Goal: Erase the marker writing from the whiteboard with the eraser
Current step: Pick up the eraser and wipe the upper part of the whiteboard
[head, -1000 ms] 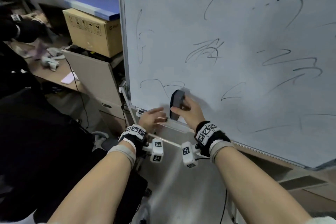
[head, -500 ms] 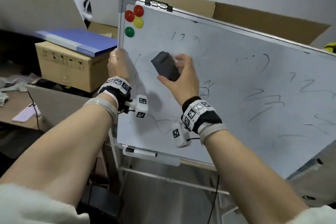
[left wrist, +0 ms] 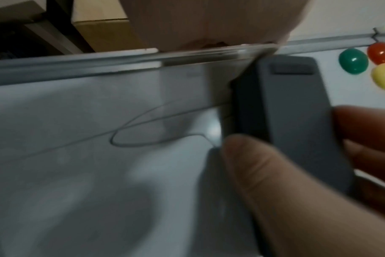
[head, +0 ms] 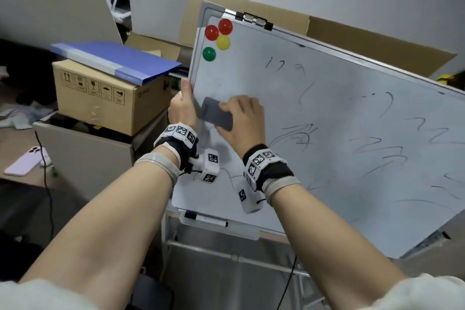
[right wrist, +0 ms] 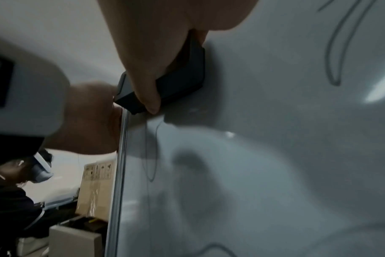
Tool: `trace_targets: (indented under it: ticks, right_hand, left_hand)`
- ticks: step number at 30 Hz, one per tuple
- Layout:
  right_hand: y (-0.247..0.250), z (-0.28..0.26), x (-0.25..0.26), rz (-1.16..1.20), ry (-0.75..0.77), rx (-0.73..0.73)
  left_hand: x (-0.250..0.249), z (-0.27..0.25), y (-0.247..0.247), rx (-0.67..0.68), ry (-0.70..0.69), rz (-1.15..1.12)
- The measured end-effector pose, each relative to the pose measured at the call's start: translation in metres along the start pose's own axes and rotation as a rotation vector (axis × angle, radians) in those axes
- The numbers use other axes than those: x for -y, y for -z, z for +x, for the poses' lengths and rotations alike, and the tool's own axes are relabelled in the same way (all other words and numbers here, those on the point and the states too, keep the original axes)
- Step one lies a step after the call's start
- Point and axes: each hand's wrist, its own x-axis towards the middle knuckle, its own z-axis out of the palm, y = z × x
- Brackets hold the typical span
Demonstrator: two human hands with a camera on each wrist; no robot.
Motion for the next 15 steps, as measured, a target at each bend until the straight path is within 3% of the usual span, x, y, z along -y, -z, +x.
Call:
trace_targets:
  ticks: [4,8,10,15]
  right_hand:
    - [0.003,0.003,-0.001,-0.046,0.065,0.030]
    - [0.017,0.039,0.002,-0.039,0.009,-0.199]
    - [0.013,0.039,0.004,-0.039,-0.013,-0.242]
    - [-0.004,0.004,0.006,-0.053,0.083,0.004]
  left_hand:
    - [0.000,0.002,-0.001,0.002,0.014,-0.025]
    - [0.005,0.007,0.003,0.028,0.004,-0.045]
    - [0.005,0.006,0.005,0.038,0.004,-0.051]
    - [0.003,0.005,0.005,0.051,0.008,-0.062]
